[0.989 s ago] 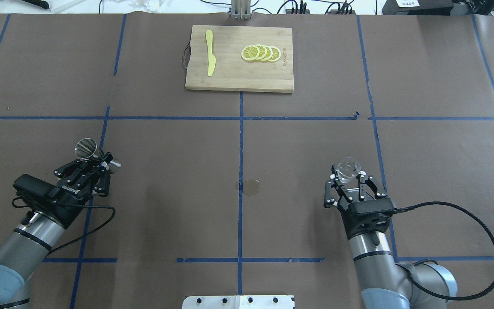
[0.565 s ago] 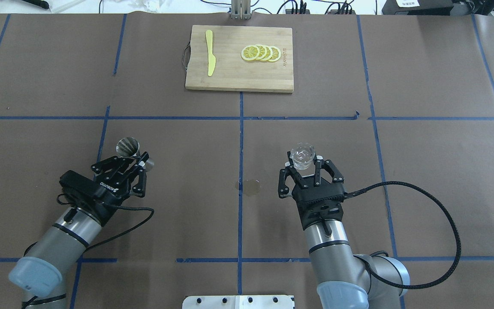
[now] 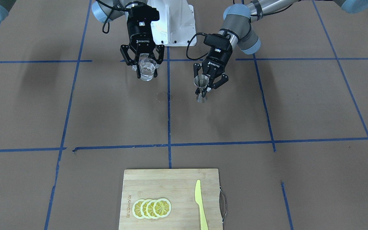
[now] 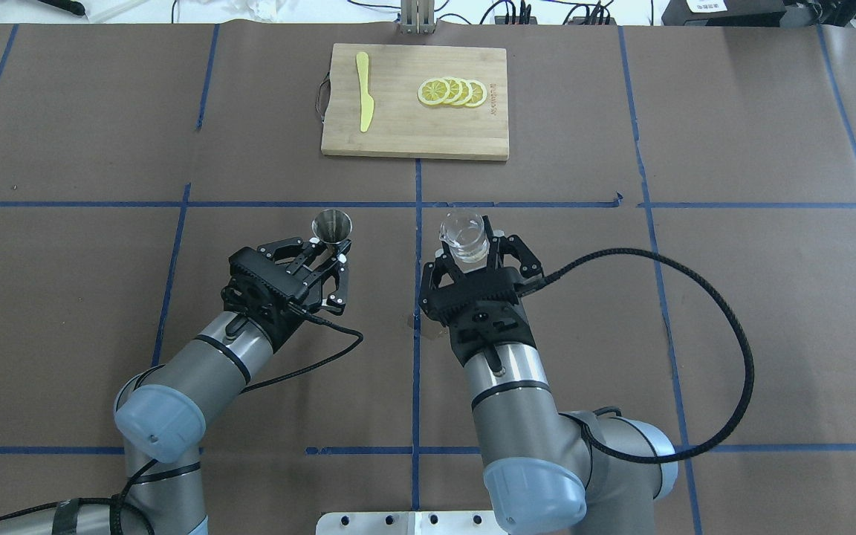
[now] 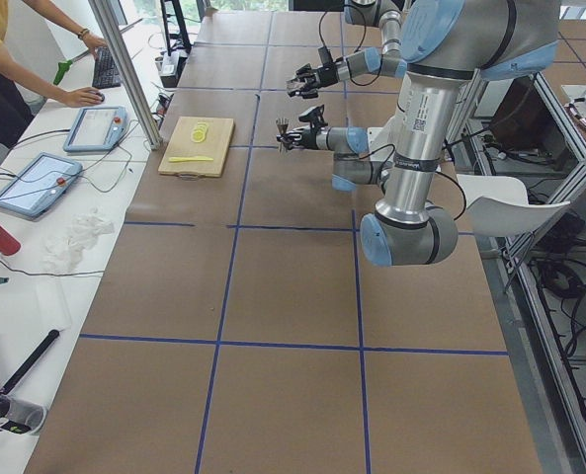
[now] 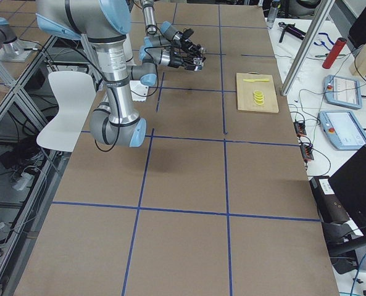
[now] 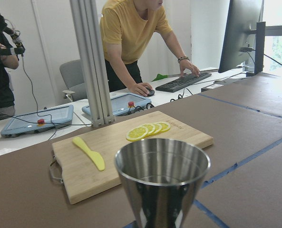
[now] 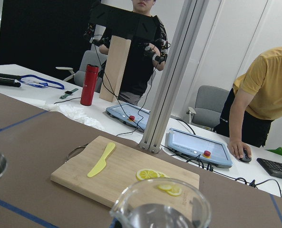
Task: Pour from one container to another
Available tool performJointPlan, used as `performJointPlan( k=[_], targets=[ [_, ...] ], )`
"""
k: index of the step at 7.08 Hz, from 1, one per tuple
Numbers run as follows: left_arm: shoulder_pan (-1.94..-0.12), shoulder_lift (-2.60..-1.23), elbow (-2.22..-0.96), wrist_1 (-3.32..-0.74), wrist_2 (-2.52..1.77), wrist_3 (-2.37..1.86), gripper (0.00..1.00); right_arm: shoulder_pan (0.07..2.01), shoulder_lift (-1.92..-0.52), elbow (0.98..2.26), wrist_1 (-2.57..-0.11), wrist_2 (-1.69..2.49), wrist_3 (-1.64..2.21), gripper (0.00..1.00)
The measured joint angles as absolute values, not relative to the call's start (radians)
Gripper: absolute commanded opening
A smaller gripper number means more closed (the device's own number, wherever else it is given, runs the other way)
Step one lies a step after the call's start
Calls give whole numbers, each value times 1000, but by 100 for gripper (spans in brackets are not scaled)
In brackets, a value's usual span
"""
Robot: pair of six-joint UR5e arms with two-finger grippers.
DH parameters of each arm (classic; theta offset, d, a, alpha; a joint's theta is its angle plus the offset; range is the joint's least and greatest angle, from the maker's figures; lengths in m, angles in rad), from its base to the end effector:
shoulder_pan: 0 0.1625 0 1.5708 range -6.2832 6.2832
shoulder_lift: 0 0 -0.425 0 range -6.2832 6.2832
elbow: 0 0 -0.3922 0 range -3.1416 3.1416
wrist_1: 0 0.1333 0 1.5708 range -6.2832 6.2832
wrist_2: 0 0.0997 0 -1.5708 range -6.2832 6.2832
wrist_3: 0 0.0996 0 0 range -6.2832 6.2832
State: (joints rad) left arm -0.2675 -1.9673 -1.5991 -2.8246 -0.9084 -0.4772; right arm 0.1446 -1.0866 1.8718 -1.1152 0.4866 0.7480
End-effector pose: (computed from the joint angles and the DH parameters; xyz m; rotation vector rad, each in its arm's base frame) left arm 0.5165 -0.3433 0.2853 1.3754 0.9227 0.0718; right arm -0.5139 -0.2985 0.1821 1.3148 -0.5354 0.1112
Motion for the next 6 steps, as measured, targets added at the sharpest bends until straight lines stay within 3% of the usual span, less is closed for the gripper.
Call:
performJointPlan(
  k=[6],
  targets=[
    [-273,-2115,-1478,-2858,-951,-492,0,242,-918,1933,-1402,692,660,0]
  ],
)
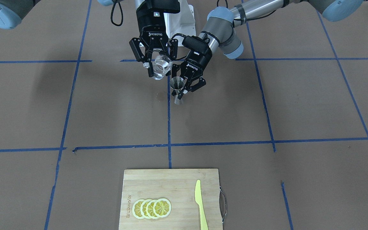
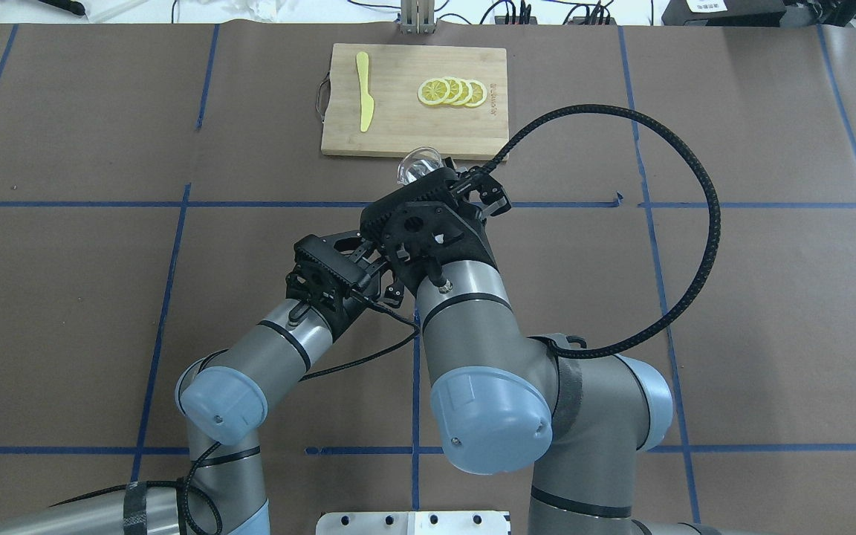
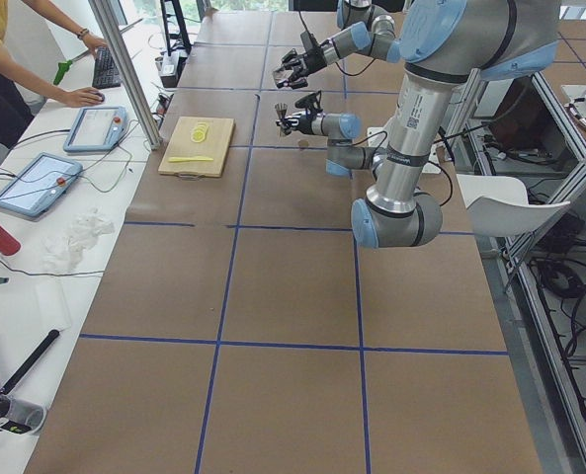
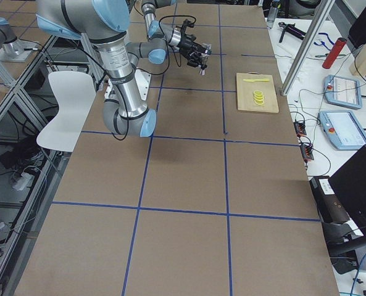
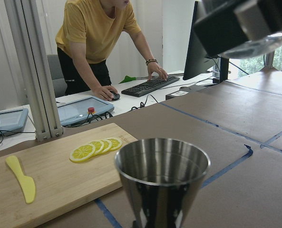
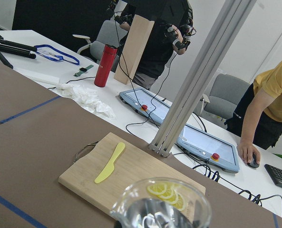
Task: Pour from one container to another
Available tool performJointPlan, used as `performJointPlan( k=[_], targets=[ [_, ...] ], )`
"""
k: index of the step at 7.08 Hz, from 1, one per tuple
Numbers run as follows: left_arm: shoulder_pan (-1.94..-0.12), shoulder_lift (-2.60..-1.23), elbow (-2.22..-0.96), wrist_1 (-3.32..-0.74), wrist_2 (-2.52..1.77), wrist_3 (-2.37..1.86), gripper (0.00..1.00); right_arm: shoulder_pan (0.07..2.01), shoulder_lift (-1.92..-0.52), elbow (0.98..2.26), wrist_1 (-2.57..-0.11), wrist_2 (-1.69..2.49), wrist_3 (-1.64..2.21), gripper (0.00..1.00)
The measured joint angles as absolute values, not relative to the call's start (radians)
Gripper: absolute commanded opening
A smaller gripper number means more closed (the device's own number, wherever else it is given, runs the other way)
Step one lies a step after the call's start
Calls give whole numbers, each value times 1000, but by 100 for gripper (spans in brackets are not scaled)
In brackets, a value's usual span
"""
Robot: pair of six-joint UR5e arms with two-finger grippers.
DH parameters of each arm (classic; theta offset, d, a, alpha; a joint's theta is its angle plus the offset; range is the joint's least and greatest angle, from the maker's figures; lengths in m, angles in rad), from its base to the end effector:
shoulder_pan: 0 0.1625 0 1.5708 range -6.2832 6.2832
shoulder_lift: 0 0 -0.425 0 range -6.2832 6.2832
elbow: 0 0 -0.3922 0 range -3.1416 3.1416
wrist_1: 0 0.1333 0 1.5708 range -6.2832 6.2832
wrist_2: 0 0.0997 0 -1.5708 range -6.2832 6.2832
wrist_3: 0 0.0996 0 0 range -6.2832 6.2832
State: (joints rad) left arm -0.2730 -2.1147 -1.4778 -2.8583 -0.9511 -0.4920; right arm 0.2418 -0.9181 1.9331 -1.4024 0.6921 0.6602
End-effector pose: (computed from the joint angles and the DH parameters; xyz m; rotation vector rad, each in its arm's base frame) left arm 0.5611 -0.3556 0.2434 1.3789 1.0068 0.0606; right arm -0.4949 -0.3383 0.0987 1.2306 -0.4977 -0.0483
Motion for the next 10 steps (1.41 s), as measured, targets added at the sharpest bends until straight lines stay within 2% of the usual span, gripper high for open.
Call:
performJointPlan(
  k=[10],
  targets=[
    [-270,-2167,-1436,-2922,-955,-494,0,256,-902,1926,-1557,641,539,0]
  ],
)
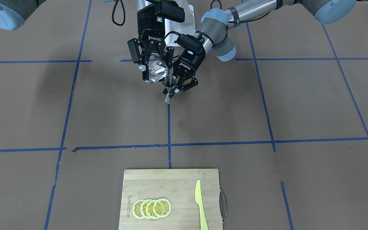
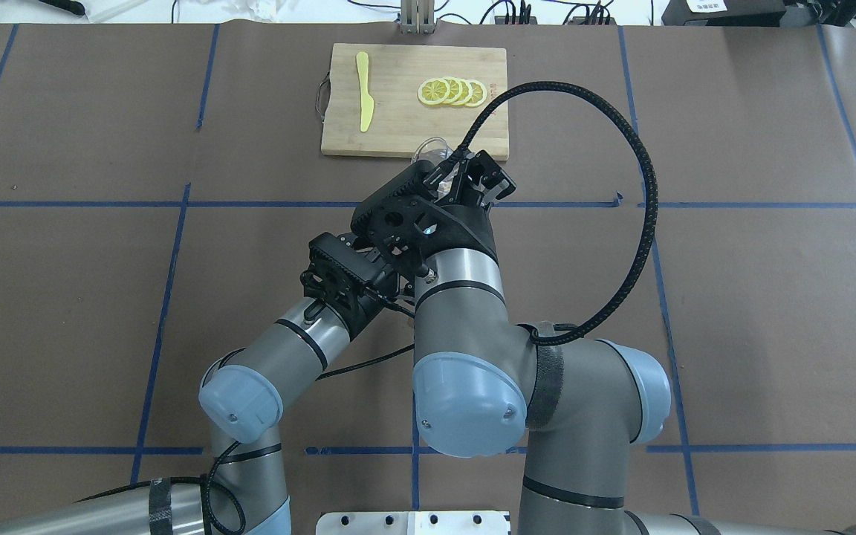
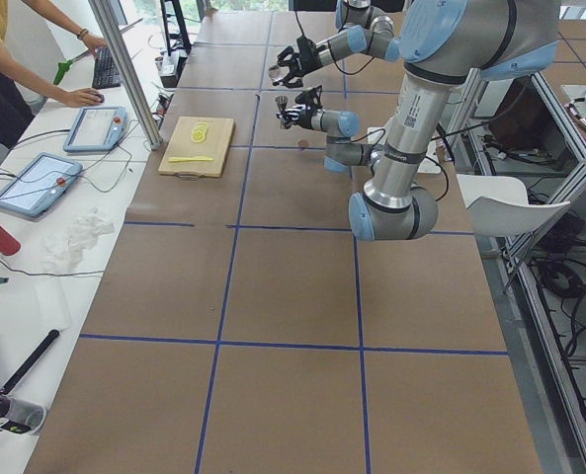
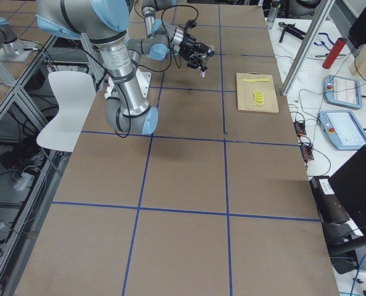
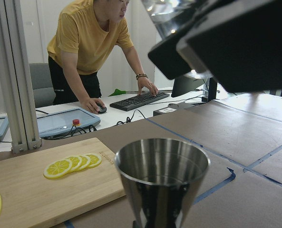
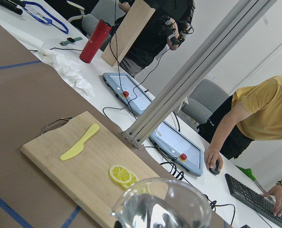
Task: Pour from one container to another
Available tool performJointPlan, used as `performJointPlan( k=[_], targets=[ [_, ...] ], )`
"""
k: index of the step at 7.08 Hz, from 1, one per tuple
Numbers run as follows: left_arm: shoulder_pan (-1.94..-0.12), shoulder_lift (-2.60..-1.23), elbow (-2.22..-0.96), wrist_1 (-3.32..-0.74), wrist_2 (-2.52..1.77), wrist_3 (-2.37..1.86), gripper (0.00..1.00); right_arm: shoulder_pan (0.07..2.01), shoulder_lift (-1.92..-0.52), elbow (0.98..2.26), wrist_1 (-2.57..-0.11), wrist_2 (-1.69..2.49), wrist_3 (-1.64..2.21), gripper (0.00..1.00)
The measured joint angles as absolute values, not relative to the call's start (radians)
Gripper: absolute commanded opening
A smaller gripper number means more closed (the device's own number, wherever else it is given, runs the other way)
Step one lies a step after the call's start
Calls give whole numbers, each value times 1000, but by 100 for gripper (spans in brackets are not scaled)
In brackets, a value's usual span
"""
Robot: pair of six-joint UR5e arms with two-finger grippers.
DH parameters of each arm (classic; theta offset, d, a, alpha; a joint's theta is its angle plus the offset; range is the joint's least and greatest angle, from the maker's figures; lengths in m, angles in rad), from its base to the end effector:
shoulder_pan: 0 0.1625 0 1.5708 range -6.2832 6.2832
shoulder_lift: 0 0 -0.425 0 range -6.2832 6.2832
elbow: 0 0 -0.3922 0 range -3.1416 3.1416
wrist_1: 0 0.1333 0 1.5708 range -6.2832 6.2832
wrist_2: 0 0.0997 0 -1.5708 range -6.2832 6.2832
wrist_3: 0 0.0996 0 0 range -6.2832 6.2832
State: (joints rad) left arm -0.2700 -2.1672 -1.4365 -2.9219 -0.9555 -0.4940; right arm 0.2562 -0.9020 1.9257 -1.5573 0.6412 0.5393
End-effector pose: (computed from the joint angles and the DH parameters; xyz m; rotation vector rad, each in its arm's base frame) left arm 0.5705 -0.3559 0.2230 1.4037 1.0751 0.0259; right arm -0.4970 -0.3505 0.1054 1.2371 -0.2586 -0.1881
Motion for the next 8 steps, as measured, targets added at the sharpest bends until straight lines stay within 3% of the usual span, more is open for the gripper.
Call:
performJointPlan(
  k=[8],
  targets=[
    [-279,-2184,-1427,-2921,-953,-494,0,230,-912,1928,-1594,563,434,0]
  ],
)
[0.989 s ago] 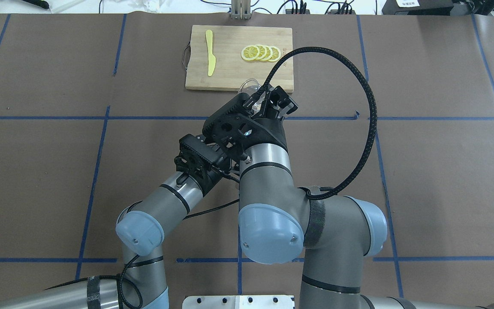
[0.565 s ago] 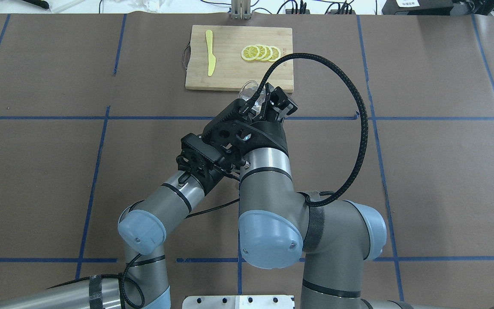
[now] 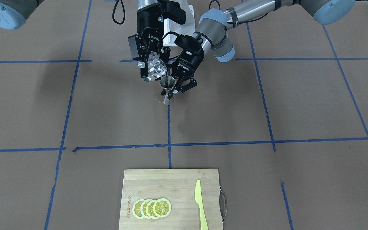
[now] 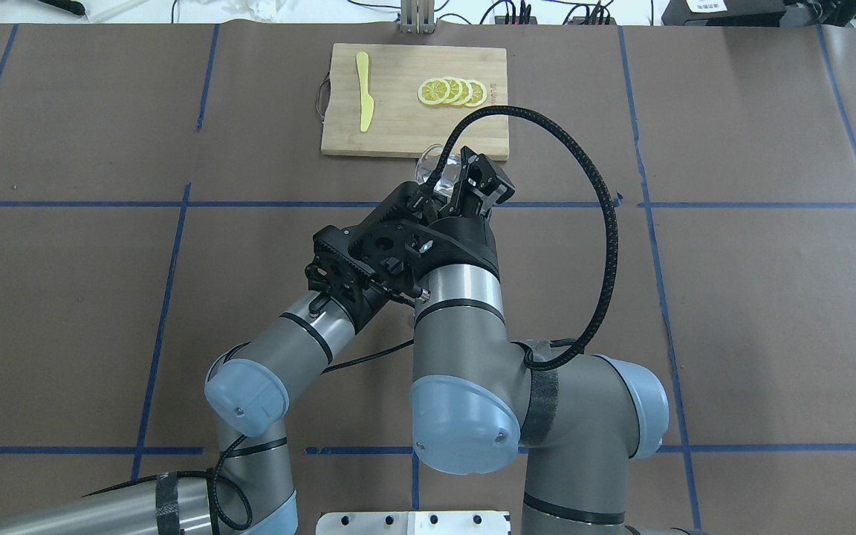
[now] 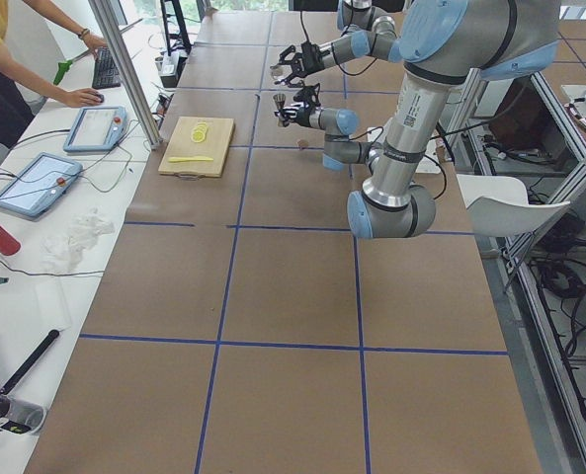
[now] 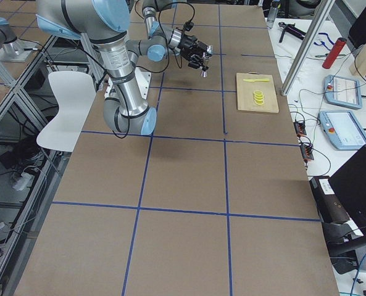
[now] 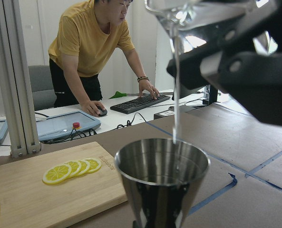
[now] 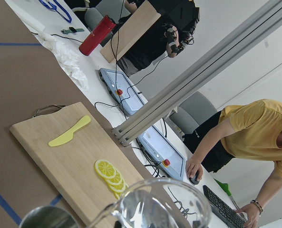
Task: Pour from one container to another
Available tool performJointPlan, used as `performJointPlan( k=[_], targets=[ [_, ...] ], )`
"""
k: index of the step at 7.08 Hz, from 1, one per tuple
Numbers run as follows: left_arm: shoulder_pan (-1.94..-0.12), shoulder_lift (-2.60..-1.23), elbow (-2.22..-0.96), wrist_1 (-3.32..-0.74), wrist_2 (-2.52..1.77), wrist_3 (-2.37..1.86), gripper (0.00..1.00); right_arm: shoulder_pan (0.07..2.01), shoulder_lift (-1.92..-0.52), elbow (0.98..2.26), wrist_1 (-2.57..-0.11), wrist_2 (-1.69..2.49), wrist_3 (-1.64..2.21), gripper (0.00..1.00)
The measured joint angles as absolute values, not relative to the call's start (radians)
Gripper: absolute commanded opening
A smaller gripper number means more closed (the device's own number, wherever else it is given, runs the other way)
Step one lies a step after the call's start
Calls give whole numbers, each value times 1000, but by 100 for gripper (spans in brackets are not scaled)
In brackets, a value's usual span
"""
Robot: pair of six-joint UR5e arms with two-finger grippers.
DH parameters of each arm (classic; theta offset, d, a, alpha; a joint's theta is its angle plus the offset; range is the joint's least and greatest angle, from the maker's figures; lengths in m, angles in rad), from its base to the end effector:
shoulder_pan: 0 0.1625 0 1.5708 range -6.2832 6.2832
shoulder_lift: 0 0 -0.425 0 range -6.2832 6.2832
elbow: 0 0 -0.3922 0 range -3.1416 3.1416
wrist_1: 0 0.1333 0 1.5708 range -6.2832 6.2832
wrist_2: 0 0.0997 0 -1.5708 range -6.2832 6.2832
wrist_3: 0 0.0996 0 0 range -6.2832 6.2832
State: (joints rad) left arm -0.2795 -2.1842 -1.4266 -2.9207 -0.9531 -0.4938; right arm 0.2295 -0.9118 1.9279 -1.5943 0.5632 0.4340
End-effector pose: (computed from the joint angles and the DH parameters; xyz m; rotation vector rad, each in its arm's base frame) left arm 0.5708 -0.3625 0.2161 1.4119 1.0716 0.0139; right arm -0.5015 -0.3405 0.1107 1.2742 -0.1193 -0.2814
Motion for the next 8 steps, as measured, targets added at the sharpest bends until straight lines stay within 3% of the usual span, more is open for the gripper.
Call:
performJointPlan(
  k=[8],
  targets=[
    [-279,-2190,-1423,-2919,-954,-493,0,228,-915,1925,-1601,519,279,0]
  ],
)
